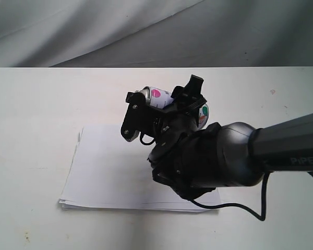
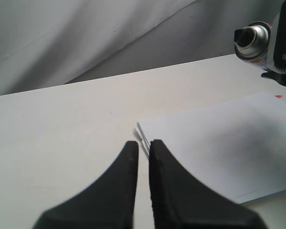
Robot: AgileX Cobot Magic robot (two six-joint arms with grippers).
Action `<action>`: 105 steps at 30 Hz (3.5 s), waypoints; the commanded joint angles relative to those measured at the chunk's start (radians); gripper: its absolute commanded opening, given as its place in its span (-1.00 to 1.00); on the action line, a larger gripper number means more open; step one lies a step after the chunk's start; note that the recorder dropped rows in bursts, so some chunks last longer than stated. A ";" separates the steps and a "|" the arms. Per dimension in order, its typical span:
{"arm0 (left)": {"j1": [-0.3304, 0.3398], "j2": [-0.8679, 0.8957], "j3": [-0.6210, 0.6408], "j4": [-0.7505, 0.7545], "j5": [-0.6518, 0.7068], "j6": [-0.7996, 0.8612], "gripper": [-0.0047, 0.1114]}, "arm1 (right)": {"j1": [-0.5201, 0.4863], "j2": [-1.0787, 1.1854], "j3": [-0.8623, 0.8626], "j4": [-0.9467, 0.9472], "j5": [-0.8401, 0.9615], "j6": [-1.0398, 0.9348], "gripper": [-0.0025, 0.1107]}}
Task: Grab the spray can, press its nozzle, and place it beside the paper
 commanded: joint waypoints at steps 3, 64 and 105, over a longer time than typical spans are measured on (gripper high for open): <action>0.002 -0.005 0.005 -0.104 -0.034 -0.015 -0.75 | 0.003 -0.014 -0.012 -0.044 0.037 0.009 -0.96; 0.002 1.509 -0.893 -0.302 -0.211 -0.002 -0.92 | 0.003 -0.014 -0.012 -0.024 0.042 -0.011 -0.96; 0.311 1.859 -0.891 1.400 -1.415 -1.491 -0.92 | 0.003 -0.014 -0.012 -0.005 0.035 -0.091 -0.96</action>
